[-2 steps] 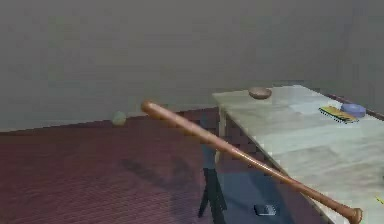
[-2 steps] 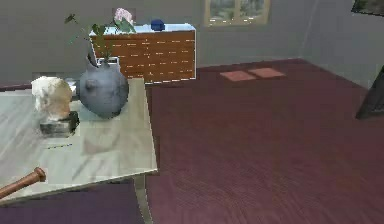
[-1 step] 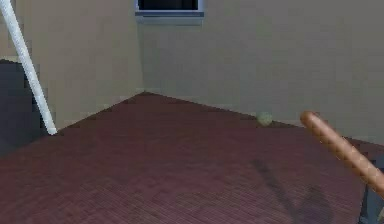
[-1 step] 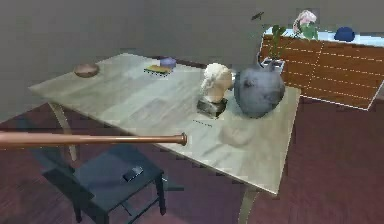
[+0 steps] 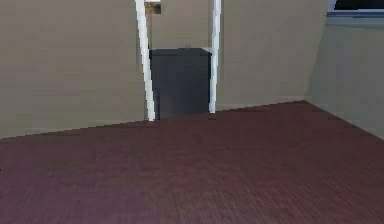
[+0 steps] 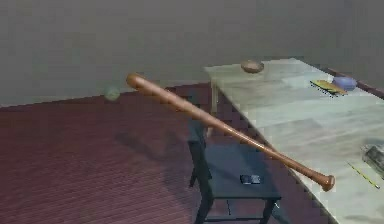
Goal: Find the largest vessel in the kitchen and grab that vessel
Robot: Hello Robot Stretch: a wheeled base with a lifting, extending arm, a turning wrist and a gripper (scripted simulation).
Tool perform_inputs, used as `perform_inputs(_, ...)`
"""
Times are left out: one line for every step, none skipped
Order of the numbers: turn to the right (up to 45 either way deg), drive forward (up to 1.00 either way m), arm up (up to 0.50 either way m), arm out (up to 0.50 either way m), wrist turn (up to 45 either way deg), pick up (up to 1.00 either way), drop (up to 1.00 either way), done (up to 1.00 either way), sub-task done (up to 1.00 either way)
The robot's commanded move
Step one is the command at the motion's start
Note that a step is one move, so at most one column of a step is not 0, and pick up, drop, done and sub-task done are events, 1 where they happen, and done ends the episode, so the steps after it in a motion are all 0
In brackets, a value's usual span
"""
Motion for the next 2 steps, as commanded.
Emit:
perform_inputs(0.0,1.0,0.0,0.0,0.0,0.0,0.0,0.0,0.0)
perform_inputs(0.0,1.0,0.0,0.0,0.0,0.0,0.0,0.0,0.0)
